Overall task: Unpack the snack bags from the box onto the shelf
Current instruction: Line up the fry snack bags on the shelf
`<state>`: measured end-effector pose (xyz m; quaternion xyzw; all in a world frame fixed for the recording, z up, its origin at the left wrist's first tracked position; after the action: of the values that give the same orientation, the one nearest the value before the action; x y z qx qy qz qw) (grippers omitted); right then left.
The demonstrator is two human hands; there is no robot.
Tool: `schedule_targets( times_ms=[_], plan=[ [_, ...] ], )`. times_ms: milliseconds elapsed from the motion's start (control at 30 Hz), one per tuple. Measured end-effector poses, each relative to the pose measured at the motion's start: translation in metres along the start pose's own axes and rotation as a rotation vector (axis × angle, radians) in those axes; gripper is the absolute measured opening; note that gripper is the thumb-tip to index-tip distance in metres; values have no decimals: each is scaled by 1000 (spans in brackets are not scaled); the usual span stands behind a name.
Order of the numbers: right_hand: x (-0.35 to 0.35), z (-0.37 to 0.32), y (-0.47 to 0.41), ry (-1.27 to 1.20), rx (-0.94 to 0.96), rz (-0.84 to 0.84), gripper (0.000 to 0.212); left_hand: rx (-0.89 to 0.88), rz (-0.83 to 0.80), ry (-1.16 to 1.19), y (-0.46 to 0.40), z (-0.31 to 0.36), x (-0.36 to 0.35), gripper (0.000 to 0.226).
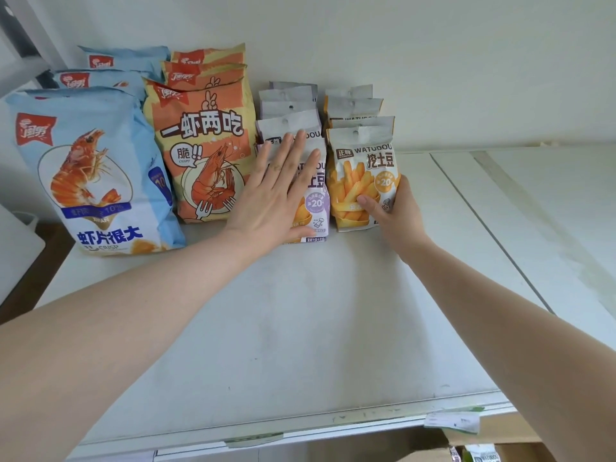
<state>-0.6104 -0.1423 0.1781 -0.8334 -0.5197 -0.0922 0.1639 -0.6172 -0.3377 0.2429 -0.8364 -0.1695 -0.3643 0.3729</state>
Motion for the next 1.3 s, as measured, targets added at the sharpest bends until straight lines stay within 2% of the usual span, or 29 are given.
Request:
schedule_targets(
  times_ms=[133,300,500,700,1133,1300],
  plan=[
    [1,1,5,-14,-12,47,42,-9,-5,50,-2,-2,-6,118],
    [-3,1,11,-48,-21,54,43,-41,-40,176,-3,-6,-10,119],
    [-3,-3,16,-77,15,60,72,-4,-13,97,-2,-13,2,112],
    [-5,-1,18,-44,23,65,69,21,39,107,-9,-8,8,98],
    [4,8,19,3,-32,109,62,215,57,144,-5,-8,-6,96],
    [5,4,21,30,-26,102,67,243,78,137,-4,-7,-7,95]
  ],
)
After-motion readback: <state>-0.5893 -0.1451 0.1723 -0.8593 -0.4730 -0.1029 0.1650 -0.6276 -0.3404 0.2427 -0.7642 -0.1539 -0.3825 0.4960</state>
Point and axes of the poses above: each hand's wrist, its own y-axis away from the middle knuckle, its own x-axis out of the back of the hand, z = x × y, the point moved 10 cm from there along -y, towards the middle knuckle, and after that the axes turned 5 degrees about z, right-handed, at the moved point
